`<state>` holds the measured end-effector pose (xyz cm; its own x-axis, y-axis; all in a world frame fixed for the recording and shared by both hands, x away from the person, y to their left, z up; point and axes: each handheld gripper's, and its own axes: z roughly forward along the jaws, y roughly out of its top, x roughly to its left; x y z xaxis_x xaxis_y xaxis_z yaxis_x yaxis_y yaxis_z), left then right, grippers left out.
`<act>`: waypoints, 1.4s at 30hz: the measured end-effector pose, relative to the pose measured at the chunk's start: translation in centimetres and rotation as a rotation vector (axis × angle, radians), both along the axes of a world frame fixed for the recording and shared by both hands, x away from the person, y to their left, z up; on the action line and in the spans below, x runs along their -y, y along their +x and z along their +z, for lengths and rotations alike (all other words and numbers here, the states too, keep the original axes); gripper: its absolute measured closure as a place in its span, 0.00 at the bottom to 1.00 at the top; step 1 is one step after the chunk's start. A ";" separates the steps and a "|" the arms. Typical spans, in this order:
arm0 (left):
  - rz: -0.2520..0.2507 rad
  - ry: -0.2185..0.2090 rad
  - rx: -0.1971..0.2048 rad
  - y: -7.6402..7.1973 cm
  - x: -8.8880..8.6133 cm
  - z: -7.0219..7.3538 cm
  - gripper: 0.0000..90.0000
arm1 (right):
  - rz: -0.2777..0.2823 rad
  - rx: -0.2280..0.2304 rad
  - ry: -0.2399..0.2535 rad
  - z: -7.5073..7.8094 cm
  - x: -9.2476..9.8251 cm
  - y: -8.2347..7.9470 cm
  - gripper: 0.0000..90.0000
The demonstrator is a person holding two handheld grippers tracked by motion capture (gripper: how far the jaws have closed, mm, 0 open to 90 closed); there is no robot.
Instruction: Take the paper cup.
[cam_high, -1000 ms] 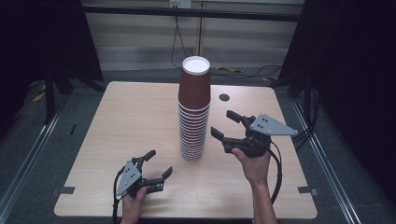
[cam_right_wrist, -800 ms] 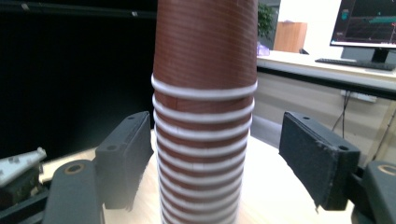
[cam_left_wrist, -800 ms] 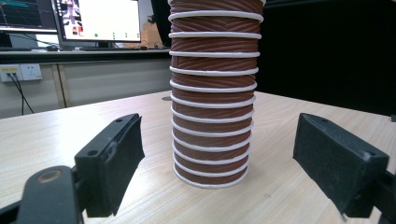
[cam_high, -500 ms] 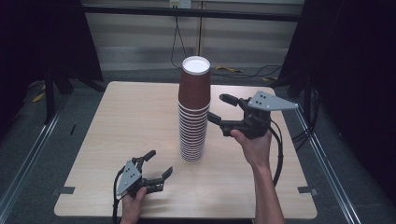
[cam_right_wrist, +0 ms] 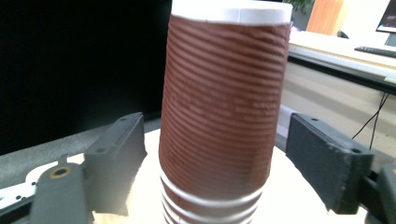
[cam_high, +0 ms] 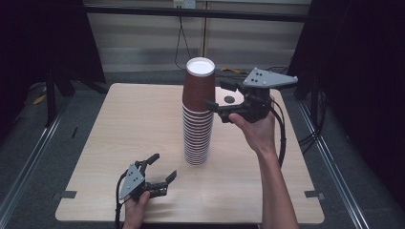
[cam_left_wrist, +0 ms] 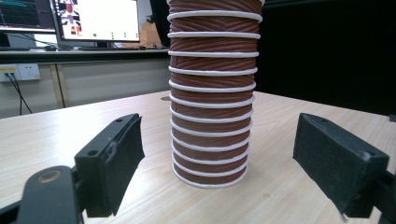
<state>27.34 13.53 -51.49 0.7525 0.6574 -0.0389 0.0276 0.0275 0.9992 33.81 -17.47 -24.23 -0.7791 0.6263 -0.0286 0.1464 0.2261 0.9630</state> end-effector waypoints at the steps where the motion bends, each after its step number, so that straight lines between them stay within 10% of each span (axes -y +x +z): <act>1: 0.000 0.000 0.000 0.0 0.0 0.0 0.17 | -0.001 -0.006 -0.008 0.2 -0.1 0.3 0.20; 42: -0.003 0.002 0.003 0.0 0.0 0.0 0.17 | 0.052 -0.129 -0.191 4.5 -4.3 4.6 0.24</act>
